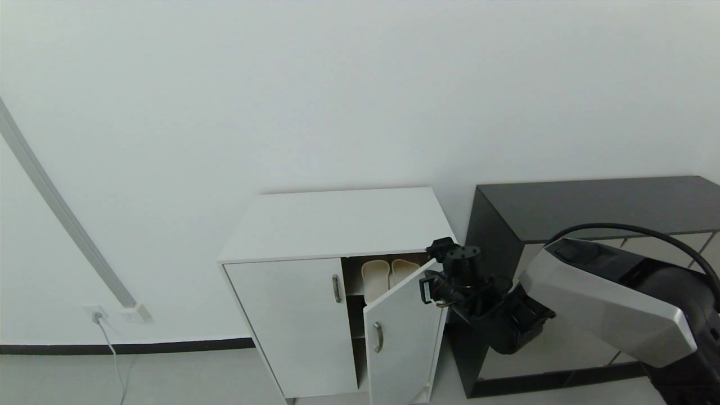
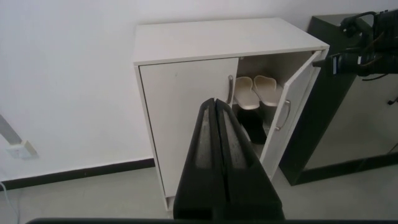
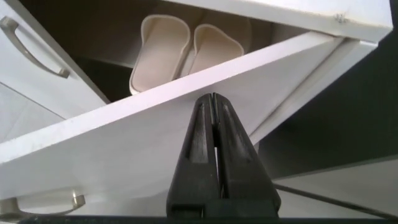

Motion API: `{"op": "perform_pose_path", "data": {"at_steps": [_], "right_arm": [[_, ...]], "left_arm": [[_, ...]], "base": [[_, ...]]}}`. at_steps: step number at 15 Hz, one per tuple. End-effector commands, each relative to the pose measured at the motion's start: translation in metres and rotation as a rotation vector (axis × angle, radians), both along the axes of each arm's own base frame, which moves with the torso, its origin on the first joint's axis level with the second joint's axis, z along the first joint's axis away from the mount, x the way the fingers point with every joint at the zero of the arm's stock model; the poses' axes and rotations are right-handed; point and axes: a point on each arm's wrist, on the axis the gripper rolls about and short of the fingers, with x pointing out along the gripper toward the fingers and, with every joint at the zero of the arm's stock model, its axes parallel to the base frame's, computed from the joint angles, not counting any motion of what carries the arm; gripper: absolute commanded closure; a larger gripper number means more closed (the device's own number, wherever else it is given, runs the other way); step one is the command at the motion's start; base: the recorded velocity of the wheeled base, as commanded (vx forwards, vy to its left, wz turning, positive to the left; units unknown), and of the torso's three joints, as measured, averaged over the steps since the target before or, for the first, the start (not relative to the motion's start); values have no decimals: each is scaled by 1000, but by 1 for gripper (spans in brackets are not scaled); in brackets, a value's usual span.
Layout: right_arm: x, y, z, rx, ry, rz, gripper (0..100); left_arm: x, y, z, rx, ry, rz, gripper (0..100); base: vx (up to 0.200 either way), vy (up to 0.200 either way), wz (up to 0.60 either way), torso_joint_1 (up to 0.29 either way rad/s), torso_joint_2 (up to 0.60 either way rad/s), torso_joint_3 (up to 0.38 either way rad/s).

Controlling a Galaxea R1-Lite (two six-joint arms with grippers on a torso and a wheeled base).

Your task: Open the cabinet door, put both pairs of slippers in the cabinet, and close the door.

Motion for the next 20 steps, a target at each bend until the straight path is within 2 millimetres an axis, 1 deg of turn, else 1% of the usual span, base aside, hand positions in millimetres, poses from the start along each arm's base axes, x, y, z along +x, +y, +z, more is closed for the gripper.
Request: {"op": "perform_pose_path", "data": {"at_steps": [1, 6, 13, 16, 19, 20], "right_arm": [[5, 2, -3, 4, -6, -1, 100], [15, 9, -12, 12, -19, -1, 100], [24, 11, -12, 16, -27, -7, 100], [29, 9, -10, 19, -31, -16, 100], [34, 7, -13, 20, -34, -24, 100], [38, 6, -11, 23, -41, -29, 100]], "left_arm": [[0, 0, 0, -1, 2, 0, 100], [0, 0, 0, -1, 0, 0, 100], [0, 0, 0, 1, 2, 0, 100], [0, 0, 0, 1, 2, -2, 100], [0, 0, 0, 1, 2, -2, 100], [0, 0, 0, 1, 2, -2, 100]], "base": [[0, 0, 0, 0, 0, 0], [0, 0, 0, 0, 0, 0], [0, 0, 0, 0, 0, 0], [0, 0, 0, 0, 0, 0], [0, 0, 0, 0, 0, 0], [0, 0, 0, 0, 0, 0]]}}
